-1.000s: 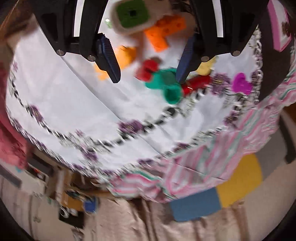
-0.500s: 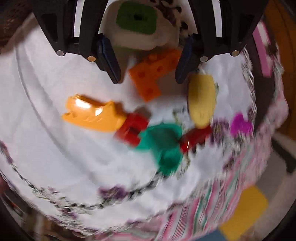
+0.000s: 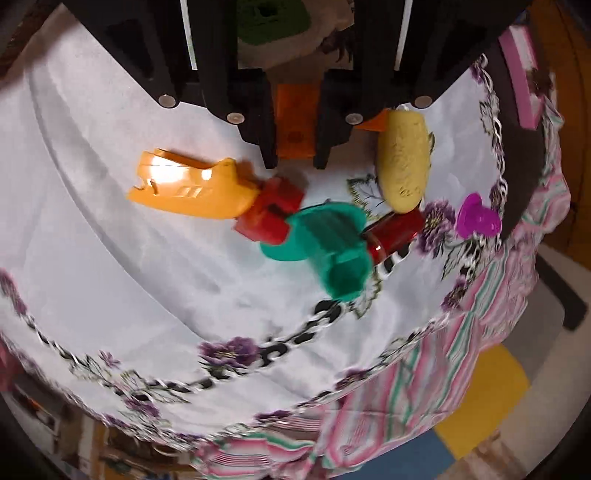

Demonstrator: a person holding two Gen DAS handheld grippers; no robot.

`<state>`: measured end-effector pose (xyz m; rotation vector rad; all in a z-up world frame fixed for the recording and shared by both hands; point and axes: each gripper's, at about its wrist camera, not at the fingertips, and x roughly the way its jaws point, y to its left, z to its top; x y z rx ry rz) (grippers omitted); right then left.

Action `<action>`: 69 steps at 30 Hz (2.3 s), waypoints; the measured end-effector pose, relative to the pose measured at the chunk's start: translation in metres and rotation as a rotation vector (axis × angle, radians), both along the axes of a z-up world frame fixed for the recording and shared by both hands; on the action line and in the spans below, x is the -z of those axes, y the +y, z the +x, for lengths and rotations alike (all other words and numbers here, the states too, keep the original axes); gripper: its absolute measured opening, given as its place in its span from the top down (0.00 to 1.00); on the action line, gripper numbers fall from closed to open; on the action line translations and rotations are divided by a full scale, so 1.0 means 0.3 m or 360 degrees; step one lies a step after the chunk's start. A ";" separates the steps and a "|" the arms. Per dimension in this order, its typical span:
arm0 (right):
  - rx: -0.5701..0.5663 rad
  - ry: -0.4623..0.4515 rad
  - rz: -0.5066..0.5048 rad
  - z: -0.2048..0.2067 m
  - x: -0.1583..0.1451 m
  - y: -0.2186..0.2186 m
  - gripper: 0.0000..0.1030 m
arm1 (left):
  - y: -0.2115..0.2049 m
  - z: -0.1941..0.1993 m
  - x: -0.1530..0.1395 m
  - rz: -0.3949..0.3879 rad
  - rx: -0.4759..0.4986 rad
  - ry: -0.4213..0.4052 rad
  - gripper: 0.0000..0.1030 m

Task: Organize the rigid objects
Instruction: 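Grasp the orange block with the right tool, then grasp the yellow egg-shaped soap with the left tool while the right tool holds the orange block, then carry the yellow soap into the tray and open the left tool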

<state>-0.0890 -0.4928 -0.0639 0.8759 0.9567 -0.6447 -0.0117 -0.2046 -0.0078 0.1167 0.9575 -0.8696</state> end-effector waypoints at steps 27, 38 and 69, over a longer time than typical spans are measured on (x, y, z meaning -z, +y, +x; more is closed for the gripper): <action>0.0264 0.0022 0.0008 -0.093 0.001 -0.093 0.81 | -0.674 0.093 0.172 0.0332 0.0333 -0.0089 0.40; 0.0093 -0.0060 0.0070 -0.038 0.007 -0.048 0.81 | -0.540 0.040 0.192 0.0277 0.0351 -0.0258 0.58; -0.0444 0.0071 -0.0230 0.156 -0.038 0.145 0.81 | 0.009 -0.005 0.162 0.0027 -0.0010 -0.0086 0.58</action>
